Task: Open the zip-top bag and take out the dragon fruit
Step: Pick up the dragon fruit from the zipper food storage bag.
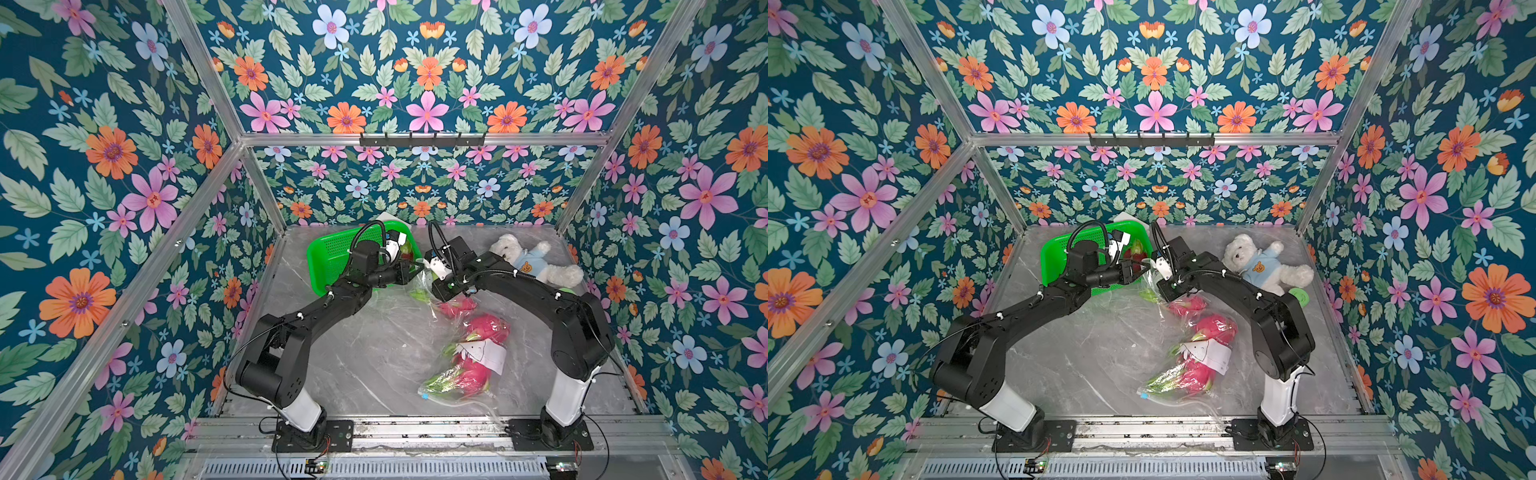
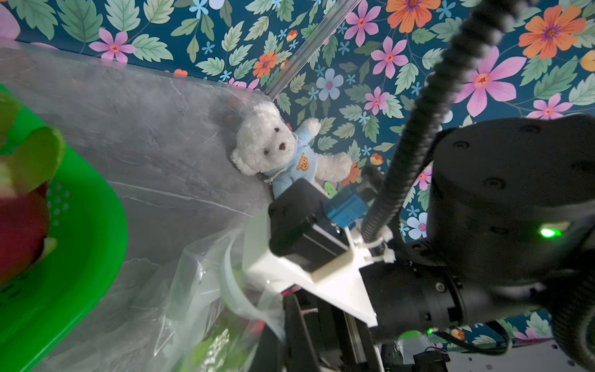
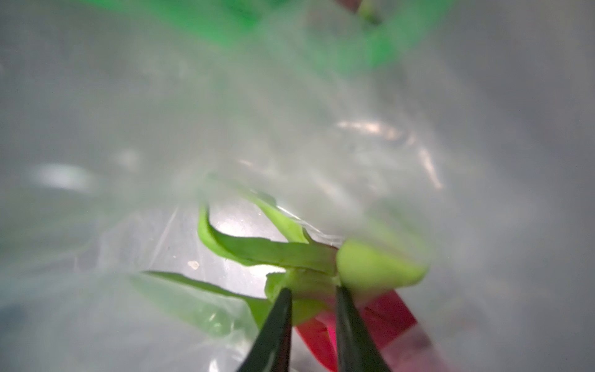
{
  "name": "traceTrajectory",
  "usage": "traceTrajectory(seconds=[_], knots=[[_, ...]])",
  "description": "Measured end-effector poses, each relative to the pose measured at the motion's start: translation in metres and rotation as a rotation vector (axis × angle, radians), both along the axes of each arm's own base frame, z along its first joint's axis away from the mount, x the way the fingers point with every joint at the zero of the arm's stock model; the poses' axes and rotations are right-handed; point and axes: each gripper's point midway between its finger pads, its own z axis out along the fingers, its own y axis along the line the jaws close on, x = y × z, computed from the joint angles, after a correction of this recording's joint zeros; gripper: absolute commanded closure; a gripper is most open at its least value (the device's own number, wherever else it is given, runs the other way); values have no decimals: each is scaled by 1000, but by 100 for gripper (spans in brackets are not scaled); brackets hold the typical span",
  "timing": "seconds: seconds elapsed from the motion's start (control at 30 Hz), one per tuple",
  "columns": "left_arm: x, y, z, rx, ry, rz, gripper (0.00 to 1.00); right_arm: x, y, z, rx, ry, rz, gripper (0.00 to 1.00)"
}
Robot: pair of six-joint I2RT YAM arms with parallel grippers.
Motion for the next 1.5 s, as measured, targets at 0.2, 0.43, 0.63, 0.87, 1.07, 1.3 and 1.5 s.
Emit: traceTrajectory(seconds=[0.2,0.43,0.63,0.87,1.07,1.3,1.5], knots=[[2,1,-1,6,4,10,100,7,13,-15,-23,0,59,52],[6,12,-19,64,77,70,100,25,22,-44,-137,-42,89,48],[6,14,-20,76,89,80,100,37,27,-57,-201,-84,127,81],[5,13,-13,68,65,73,100,32,24,-54,-215,-85,146,100],[0,4,1,24,15,12,100,14,10,-26,-173,-93,108,100],[-19,-10,36,-75,-117,-147,100,-2,-5,15,10,-125,13,100],[13,21,-13,38,7,54,100,-4,-33,53,202,-203,-110,100]])
